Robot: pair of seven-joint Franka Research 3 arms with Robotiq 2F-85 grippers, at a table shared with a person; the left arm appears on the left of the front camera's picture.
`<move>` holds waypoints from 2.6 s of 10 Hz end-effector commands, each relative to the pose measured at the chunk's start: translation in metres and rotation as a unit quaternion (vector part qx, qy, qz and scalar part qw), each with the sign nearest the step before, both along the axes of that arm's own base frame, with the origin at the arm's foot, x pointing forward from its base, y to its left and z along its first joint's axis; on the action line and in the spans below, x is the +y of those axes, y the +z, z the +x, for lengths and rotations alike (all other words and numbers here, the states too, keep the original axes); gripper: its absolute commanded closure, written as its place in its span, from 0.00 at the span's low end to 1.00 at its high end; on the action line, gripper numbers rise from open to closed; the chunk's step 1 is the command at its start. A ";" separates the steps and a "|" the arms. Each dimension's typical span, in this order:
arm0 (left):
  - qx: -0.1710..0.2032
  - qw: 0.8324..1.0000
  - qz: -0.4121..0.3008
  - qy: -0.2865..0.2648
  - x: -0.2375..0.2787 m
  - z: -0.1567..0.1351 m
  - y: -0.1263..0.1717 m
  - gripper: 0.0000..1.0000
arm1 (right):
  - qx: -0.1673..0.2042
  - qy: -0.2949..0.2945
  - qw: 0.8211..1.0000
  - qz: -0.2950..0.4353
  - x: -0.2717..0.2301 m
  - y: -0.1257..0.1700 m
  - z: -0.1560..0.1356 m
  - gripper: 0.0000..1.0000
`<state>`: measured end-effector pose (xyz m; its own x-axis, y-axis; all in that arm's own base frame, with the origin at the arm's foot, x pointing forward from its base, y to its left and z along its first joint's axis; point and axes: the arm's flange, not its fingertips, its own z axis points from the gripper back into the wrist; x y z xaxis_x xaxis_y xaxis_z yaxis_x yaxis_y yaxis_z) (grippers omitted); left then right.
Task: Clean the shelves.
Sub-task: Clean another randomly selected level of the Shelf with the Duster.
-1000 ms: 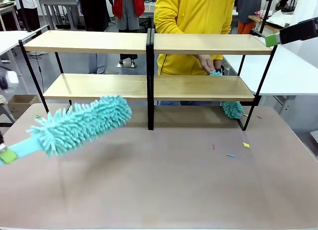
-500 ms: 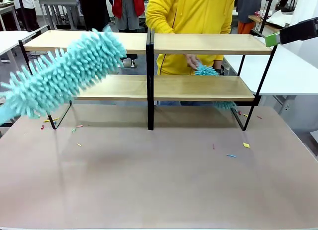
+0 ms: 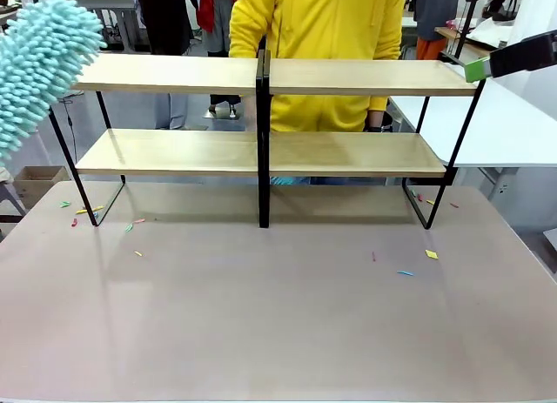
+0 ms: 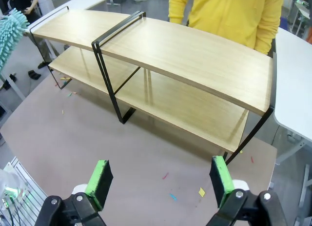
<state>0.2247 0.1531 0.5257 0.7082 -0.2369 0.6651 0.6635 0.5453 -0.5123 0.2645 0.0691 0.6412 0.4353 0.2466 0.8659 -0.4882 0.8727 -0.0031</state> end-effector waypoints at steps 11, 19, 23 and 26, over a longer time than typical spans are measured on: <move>0.064 0.982 0.099 -0.146 -0.076 0.030 -0.043 0.88 | 0.000 0.000 1.000 0.003 -0.001 0.001 0.000 0.00; 0.191 0.952 0.205 -0.124 -0.174 0.073 -0.106 0.88 | 0.000 0.000 1.000 0.003 -0.001 0.001 0.000 0.00; 0.241 0.937 0.248 -0.048 -0.201 0.102 -0.156 0.88 | 0.000 0.000 1.000 0.003 -0.001 0.001 0.000 0.00; 0.234 0.949 0.199 0.075 -0.198 0.133 -0.160 0.88 | 0.000 0.000 1.000 0.003 -0.001 0.001 0.000 0.00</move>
<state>0.3693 -0.0390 0.3744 0.9224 -0.3689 0.1142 0.3779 0.8014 -0.4637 0.2644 0.0691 0.6413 0.4350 0.2466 0.8660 -0.4883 0.8727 -0.0032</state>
